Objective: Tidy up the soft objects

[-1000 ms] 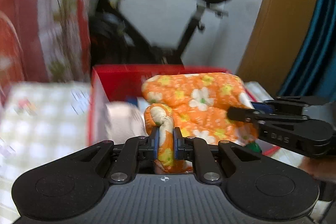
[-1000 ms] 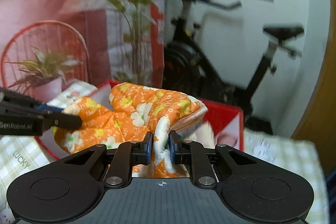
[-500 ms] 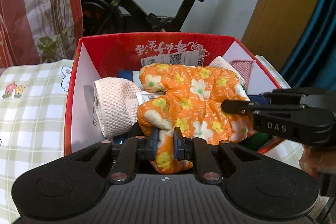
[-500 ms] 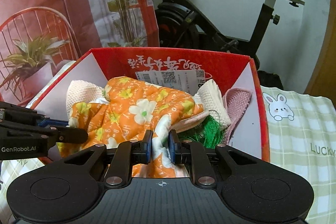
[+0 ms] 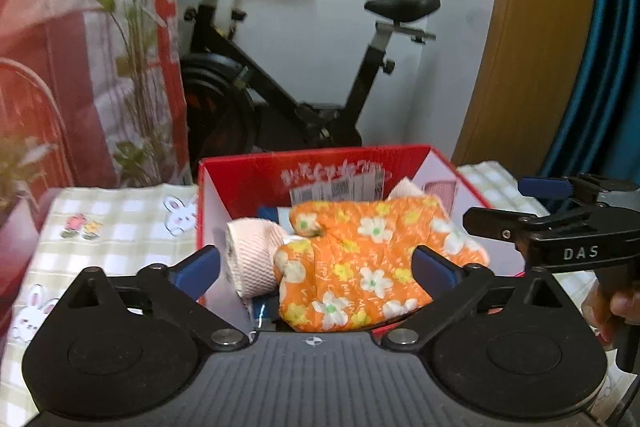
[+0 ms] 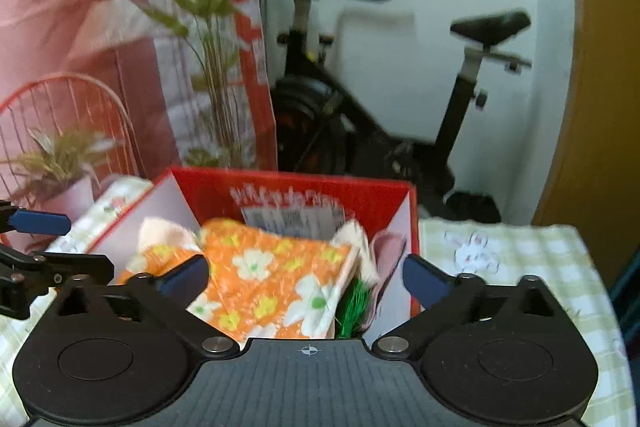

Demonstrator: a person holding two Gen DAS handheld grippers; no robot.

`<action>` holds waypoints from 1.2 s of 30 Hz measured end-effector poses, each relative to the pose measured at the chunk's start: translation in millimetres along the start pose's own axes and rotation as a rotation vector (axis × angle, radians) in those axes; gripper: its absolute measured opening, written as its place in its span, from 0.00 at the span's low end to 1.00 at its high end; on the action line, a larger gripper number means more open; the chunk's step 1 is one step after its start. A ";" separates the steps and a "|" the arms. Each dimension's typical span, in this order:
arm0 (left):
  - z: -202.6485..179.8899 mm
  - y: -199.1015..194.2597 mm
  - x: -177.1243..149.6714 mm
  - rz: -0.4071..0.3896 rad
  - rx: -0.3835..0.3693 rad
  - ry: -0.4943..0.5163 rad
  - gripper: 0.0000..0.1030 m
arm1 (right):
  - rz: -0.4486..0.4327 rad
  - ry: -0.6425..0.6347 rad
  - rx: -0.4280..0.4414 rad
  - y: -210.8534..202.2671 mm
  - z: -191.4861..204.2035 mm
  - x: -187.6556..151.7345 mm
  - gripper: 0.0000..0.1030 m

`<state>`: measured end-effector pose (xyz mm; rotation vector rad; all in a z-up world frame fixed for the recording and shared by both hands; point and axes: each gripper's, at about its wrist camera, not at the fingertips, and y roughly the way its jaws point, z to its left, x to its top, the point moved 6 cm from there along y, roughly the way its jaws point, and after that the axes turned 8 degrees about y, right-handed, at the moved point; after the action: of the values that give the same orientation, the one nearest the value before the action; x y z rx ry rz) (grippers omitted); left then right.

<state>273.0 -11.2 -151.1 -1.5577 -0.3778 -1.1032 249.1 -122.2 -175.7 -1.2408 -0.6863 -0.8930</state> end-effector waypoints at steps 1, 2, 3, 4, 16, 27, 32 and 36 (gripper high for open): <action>-0.6 -6.9 2.1 -0.010 0.012 0.006 1.00 | -0.011 0.004 0.006 -8.0 1.5 3.1 1.00; -2.2 -16.8 3.7 -0.021 0.037 0.018 1.00 | -0.026 0.011 0.006 -17.4 3.2 6.0 1.00; -3.8 -25.1 5.7 -0.030 0.063 0.030 1.00 | -0.044 0.016 0.000 -27.0 4.8 9.1 1.00; -5.1 -33.5 7.2 -0.039 0.086 0.042 1.00 | -0.063 0.020 -0.012 -36.2 6.4 12.2 1.00; -8.8 -135.7 28.5 -0.193 0.187 -0.015 1.00 | -0.187 0.011 -0.030 -148.4 36.6 24.9 1.00; -20.2 -207.9 32.9 -0.274 0.224 -0.024 1.00 | -0.254 0.032 -0.036 -222.2 51.4 30.3 1.00; -25.0 -229.9 34.9 -0.302 0.234 -0.031 1.00 | -0.268 0.048 -0.027 -240.8 50.7 32.0 1.00; -29.2 -240.7 39.1 -0.324 0.244 -0.029 1.00 | -0.278 0.052 -0.031 -249.9 49.8 32.7 1.00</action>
<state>102.0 26.1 21.2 -1.3250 -0.7762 -1.2302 50.7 -100.0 -14.0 -1.1620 -0.8191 -1.1646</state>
